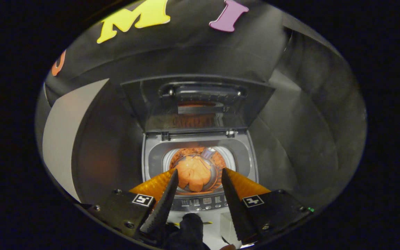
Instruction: Put the clothes into the washing machine and then close the washing machine lid.
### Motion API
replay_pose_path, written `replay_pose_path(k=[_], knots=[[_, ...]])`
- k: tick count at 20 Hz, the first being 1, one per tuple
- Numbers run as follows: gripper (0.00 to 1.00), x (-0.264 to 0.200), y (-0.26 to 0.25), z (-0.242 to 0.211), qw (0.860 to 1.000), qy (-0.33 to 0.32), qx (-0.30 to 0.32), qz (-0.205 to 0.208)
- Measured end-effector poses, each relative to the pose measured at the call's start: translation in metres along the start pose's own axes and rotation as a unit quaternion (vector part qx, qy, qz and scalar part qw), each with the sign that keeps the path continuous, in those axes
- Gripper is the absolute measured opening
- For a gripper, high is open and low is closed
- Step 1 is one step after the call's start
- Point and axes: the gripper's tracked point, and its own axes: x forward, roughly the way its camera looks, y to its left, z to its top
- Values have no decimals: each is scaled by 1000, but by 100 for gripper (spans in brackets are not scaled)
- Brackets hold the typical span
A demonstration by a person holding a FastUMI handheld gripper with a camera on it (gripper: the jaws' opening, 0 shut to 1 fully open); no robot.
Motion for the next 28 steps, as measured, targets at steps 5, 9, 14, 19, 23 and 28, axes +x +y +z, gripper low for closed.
replay_pose_path(k=[5,9,14,19,23,28], knots=[[90,-54,-7,33,999,-51,9,-16],[90,-74,-6,90,996,-88,11,9],[90,-53,-4,171,990,-137,-32,12],[92,-7,15,211,985,-166,-41,35],[91,30,22,228,980,-182,-30,72],[92,74,21,227,984,-142,-11,109]])
